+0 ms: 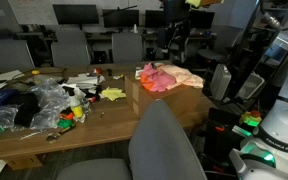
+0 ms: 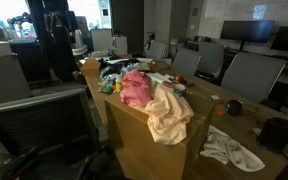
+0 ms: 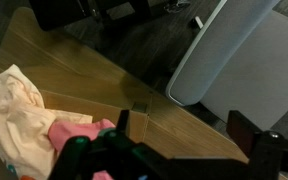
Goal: Pick up the clothes from the box and put it on the table.
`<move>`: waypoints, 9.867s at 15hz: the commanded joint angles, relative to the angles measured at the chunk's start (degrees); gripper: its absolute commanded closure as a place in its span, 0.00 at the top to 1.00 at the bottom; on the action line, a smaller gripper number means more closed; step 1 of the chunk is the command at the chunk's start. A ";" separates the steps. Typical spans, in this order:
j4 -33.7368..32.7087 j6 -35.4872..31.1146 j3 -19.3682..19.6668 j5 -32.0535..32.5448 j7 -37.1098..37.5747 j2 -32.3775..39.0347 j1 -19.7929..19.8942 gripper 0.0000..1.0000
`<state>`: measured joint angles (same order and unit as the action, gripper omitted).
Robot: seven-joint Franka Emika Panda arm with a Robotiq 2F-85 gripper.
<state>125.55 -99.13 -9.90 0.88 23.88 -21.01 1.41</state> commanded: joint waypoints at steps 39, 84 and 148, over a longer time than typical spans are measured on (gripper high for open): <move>-14.69 -26.33 20.76 -9.23 26.67 36.99 7.65 1.00; -2.39 -18.94 13.84 -15.02 5.89 20.46 2.71 0.04; 5.67 -0.19 3.85 -7.21 -3.49 19.16 -7.68 0.62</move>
<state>130.80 -100.26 -5.95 -6.79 18.88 -0.34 -6.35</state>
